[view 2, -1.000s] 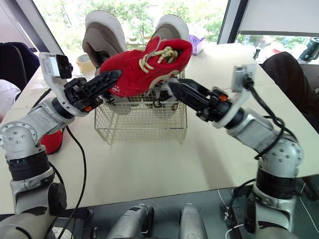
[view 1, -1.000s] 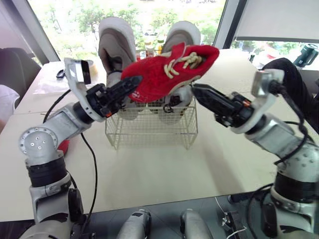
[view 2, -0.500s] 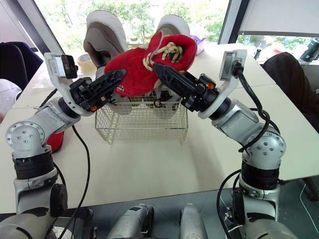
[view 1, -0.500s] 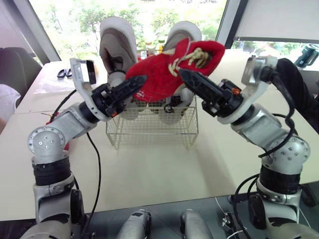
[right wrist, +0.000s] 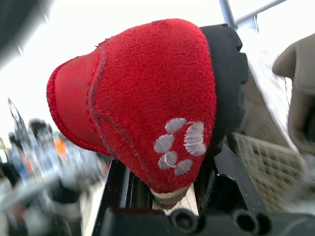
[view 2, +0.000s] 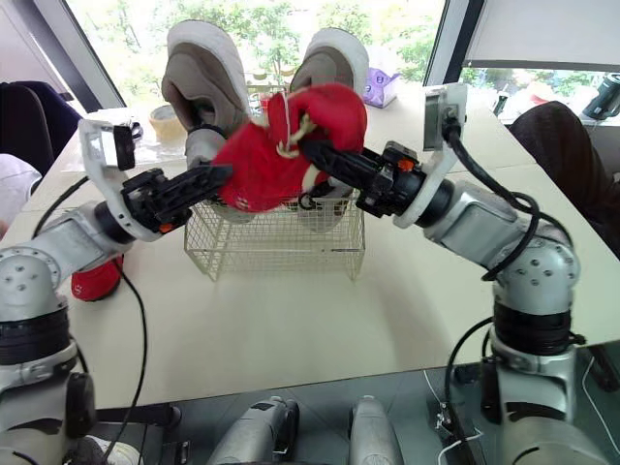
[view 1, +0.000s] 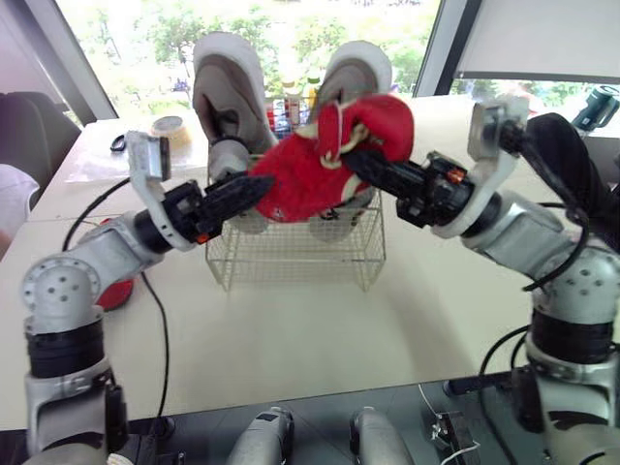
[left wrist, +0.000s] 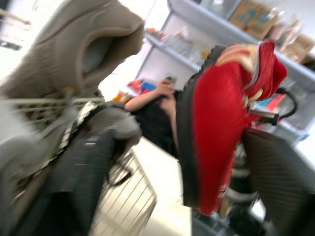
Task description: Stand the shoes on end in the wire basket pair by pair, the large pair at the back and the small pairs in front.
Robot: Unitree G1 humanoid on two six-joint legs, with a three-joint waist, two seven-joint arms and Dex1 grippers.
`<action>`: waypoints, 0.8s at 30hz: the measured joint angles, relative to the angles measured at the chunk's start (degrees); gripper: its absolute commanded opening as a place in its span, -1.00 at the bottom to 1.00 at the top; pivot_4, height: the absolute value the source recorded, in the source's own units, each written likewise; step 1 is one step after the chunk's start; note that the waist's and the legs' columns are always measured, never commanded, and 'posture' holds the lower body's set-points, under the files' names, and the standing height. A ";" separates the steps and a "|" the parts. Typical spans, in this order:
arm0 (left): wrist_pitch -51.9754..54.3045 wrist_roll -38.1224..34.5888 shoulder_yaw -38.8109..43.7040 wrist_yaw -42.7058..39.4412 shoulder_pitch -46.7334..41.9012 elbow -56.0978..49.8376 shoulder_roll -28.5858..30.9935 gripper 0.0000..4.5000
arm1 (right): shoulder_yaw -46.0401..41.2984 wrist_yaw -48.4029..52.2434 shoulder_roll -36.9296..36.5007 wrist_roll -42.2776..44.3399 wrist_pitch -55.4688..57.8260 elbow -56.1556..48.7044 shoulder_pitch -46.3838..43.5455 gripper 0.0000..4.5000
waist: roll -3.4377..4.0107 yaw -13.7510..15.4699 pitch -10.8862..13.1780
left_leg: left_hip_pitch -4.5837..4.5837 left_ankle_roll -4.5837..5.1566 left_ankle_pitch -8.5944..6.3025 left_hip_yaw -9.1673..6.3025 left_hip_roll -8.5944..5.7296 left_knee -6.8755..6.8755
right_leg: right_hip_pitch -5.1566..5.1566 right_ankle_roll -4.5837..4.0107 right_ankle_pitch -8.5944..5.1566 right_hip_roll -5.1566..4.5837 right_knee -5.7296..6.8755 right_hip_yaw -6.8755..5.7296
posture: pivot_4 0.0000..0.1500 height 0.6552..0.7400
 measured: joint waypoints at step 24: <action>-0.55 1.43 2.47 -0.45 6.48 -4.37 4.42 1.00 | 17.72 35.44 -5.94 -48.65 -22.51 14.92 -1.93 0.34 | -0.03 0.06 0.01 | -0.01 -0.01 -0.01 -0.01 0.03 0.00 | 0.00 0.01 0.00 -0.04 -0.04 0.00 | 1.00 1.00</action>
